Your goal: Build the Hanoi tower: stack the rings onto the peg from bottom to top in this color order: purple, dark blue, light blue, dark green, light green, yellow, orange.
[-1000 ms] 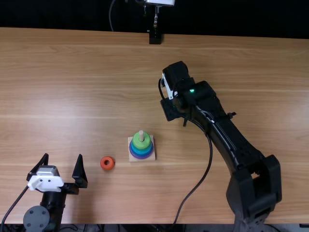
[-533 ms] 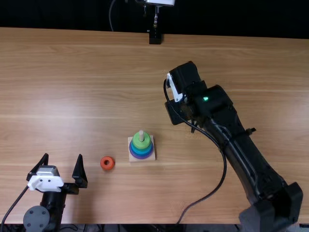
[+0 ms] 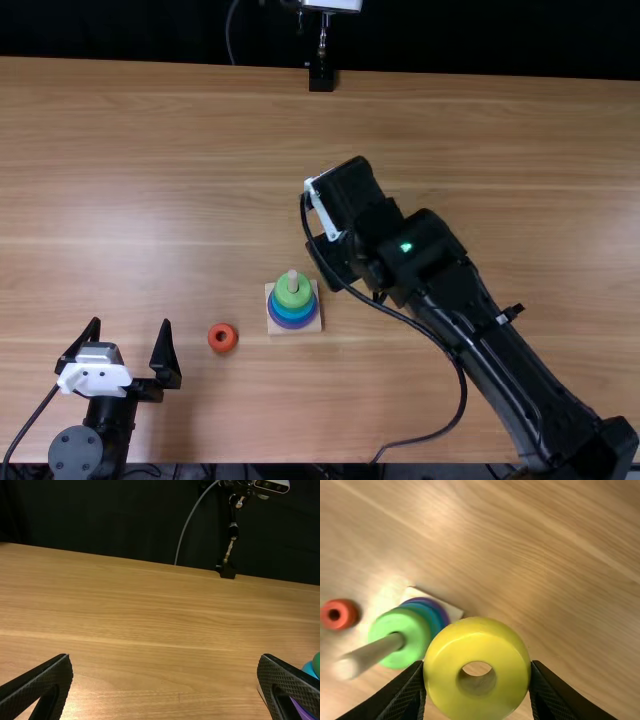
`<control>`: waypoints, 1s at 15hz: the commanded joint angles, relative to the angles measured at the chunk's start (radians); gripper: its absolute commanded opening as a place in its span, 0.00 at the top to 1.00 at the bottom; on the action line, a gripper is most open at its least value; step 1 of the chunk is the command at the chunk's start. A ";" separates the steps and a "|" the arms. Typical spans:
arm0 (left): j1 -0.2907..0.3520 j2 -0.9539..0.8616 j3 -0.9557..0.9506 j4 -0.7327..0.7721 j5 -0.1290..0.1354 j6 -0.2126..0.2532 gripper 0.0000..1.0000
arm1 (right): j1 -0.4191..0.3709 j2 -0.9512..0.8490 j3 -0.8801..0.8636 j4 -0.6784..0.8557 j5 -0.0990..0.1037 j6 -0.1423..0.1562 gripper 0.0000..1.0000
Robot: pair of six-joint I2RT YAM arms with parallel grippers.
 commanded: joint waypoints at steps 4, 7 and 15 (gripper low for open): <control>-0.006 -0.011 -0.030 0.005 0.011 -0.002 0.00 | 0.058 -0.035 0.012 0.000 -0.001 0.025 1.00; -0.006 -0.011 -0.030 0.005 0.013 -0.002 0.00 | 0.090 -0.033 0.012 0.000 -0.001 0.027 1.00; -0.006 -0.011 -0.030 0.005 0.011 0.000 0.00 | 0.128 -0.033 0.016 0.002 -0.001 0.029 1.00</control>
